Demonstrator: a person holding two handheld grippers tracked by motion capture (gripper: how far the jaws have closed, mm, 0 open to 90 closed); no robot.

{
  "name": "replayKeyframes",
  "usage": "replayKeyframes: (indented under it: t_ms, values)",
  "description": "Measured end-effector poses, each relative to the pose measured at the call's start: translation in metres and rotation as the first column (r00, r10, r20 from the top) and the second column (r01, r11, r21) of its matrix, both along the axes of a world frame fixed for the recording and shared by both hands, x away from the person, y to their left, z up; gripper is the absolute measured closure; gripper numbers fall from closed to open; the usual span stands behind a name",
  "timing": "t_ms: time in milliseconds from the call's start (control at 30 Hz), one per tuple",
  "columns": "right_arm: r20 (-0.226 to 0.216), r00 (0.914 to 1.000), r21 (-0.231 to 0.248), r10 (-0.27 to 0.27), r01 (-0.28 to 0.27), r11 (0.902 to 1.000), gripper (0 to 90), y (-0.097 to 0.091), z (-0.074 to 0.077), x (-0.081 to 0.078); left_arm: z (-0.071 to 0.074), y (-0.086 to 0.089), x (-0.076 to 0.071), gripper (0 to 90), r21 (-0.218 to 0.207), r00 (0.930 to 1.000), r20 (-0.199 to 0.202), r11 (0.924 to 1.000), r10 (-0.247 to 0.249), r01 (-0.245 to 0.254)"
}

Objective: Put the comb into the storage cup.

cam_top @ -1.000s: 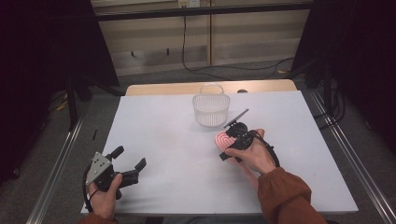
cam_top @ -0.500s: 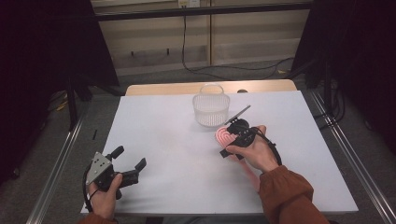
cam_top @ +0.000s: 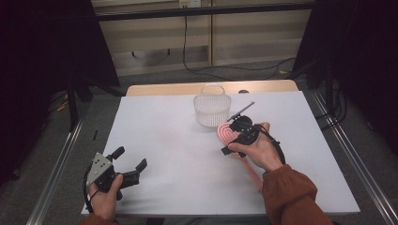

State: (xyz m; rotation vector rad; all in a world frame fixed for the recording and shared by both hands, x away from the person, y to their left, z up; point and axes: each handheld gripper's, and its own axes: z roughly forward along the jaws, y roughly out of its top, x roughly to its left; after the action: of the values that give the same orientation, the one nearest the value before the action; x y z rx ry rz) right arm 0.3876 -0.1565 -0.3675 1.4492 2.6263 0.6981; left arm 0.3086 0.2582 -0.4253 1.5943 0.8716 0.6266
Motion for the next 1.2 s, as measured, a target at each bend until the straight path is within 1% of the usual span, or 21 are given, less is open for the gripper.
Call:
replayKeyframes:
  t_ms: [233,400,500,633,667,733,867,1000,1033,1067,1133,1200]
  values:
    - [0.014,0.9999,0.007,-0.003,0.002,1.0,19.3,-0.002,0.005,-0.001,0.0,0.0,0.0,2.8,-0.001,1.0,0.0,1.0,-0.001,0.001]
    - [0.05,0.9984,0.023,-0.025,0.024,0.9995,19.3,-0.007,0.01,-0.001,0.0,0.0,0.0,2.7,-0.008,1.0,-0.001,1.0,0.003,-0.003]
    - [0.053,0.9983,0.031,-0.025,0.024,0.9992,19.3,-0.01,0.012,-0.001,0.0,0.0,0.0,2.8,0.0,1.0,-0.001,1.0,0.0,0.0]
    - [0.064,0.9974,0.038,-0.032,0.03,0.9989,19.3,-0.013,0.016,0.001,0.0,0.0,0.0,2.8,0.0,1.0,-0.001,1.0,0.002,-0.002]
    - [0.068,0.9972,0.043,-0.031,0.028,0.9987,19.3,-0.014,0.018,0.001,0.0,-0.001,0.0,2.8,-0.009,1.0,-0.001,1.0,0.004,-0.004]
    - [0.07,0.9972,0.046,-0.027,0.024,0.9987,19.3,-0.015,0.021,0.001,0.0,0.0,0.0,2.8,-0.001,1.0,-0.001,1.0,0.001,-0.001]
    - [0.083,0.9958,0.056,-0.037,0.033,0.9979,19.3,-0.017,0.026,0.002,0.0,0.0,0.0,2.7,-0.004,1.0,0.001,1.0,0.002,-0.002]
    - [0.087,0.9957,0.066,-0.031,0.025,0.9975,19.3,-0.019,0.029,0.003,0.0,0.0,0.0,2.8,-0.006,1.0,-0.001,1.0,0.002,-0.002]
    - [0.102,0.9938,0.074,-0.045,0.038,0.9965,19.3,-0.022,0.031,0.004,0.0,0.0,0.0,2.8,-0.005,1.0,-0.002,1.0,0.002,-0.002]
    - [0.102,0.9938,0.074,-0.045,0.038,0.9965,19.3,-0.022,0.031,0.004,0.0,0.0,0.0,2.8,-0.003,1.0,-0.001,1.0,0.002,-0.002]
    - [0.122,0.9911,0.088,-0.053,0.043,0.9952,19.3,-0.025,0.035,0.005,0.0,0.0,0.0,2.8,-0.001,1.0,0.001,1.0,0.001,-0.001]
    - [0.129,0.9903,0.092,-0.052,0.04,0.995,19.2,-0.026,0.036,0.006,0.0,0.0,0.0,2.8,-0.006,1.0,0.0,1.0,0.003,-0.003]
